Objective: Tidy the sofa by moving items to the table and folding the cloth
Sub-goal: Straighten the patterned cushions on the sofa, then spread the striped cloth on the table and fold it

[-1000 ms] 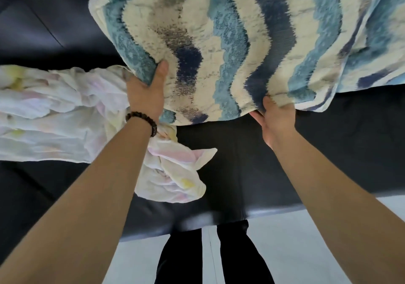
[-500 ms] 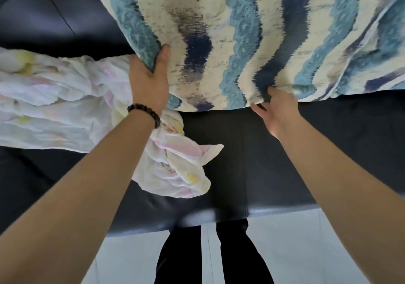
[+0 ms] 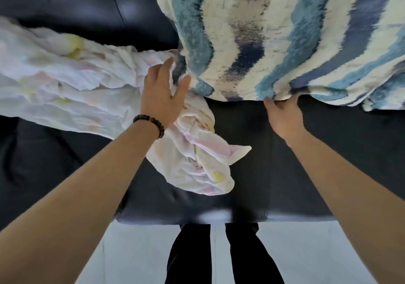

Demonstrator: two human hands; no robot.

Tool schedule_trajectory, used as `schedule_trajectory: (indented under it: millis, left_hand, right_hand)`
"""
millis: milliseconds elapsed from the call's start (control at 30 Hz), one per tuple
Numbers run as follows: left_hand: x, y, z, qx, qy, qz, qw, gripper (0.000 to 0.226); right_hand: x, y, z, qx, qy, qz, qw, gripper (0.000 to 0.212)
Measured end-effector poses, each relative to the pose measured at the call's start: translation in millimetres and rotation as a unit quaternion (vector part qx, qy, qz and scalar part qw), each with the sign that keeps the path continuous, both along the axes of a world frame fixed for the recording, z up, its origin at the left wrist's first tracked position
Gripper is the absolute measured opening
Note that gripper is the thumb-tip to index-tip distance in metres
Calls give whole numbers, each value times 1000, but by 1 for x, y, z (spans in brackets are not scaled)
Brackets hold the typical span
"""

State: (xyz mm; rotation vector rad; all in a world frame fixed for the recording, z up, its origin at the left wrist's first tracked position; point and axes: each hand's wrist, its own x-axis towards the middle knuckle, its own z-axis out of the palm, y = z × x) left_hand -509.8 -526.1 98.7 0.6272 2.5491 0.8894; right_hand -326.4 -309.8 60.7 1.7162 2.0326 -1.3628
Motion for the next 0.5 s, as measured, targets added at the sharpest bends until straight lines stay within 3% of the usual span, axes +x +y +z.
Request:
schedule_trajectory:
  millis: [100,200,233,333,400,500]
  left_hand:
    - [-20,-64,-16,-203,84,-69,973,70]
    - [-40,-120,-37,-379,63,-116,916,82]
    - [-42,-134,-42,-410,47,-115,904,82]
    - [-28,-161,-52,-427,75,-135,891,75]
    - [-8,-178,-54,-400,117,-129,900,59]
    - [25,-206,-51,-414,109,-116,896,41]
  right_hand:
    - [-27,-44,-2,51,-15,189,981,71]
    - [-63,-100,-12,-18,11,181,983,97]
    - [-70,-122,-17,-2,-1,180,984,104]
    - [-64,-194,-26,79,33,320,943,87]
    - [-46,-238,-27,-40,89,410,907,73]
    - [-2,-273,-25,-140,31,574,806,57]
